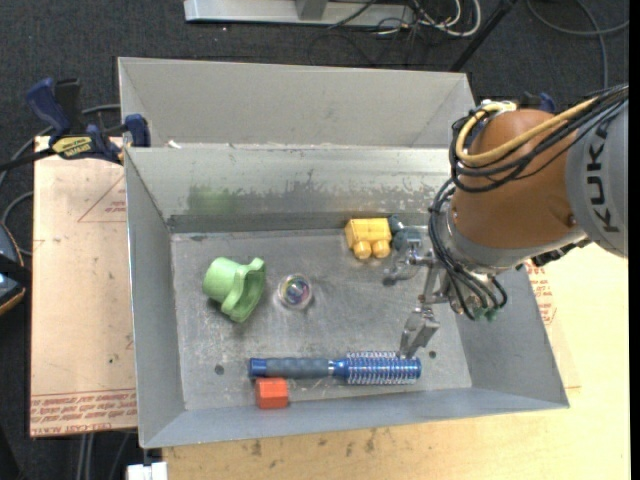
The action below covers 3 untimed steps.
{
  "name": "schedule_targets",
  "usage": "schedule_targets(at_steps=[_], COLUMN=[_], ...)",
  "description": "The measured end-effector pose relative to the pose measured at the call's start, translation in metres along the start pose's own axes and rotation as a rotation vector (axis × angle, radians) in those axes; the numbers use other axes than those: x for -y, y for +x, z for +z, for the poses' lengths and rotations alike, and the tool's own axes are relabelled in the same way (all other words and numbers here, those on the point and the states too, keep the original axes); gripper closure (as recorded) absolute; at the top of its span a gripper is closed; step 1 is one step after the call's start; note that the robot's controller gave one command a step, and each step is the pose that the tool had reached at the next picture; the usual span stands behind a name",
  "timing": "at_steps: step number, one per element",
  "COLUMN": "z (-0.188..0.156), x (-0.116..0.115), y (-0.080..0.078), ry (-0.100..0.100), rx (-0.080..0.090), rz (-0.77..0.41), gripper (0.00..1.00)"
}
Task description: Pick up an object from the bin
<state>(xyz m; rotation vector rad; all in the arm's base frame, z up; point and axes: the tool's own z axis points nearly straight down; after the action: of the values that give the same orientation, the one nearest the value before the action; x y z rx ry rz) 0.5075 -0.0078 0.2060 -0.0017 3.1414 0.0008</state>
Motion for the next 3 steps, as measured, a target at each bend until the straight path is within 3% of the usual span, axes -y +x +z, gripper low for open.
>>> schedule_targets(at_steps=[1, 2, 3], z=[0.100, 0.130, 0.130], x=[0.022, 0.032, 0.033], y=[0.018, 0.017, 0.018], ry=[-0.001, 0.001, 0.002], rx=[-0.003, 0.019, 0.017], rz=[-0.370, -0.291, -0.290], gripper=[0.00, 0.00, 1.00])
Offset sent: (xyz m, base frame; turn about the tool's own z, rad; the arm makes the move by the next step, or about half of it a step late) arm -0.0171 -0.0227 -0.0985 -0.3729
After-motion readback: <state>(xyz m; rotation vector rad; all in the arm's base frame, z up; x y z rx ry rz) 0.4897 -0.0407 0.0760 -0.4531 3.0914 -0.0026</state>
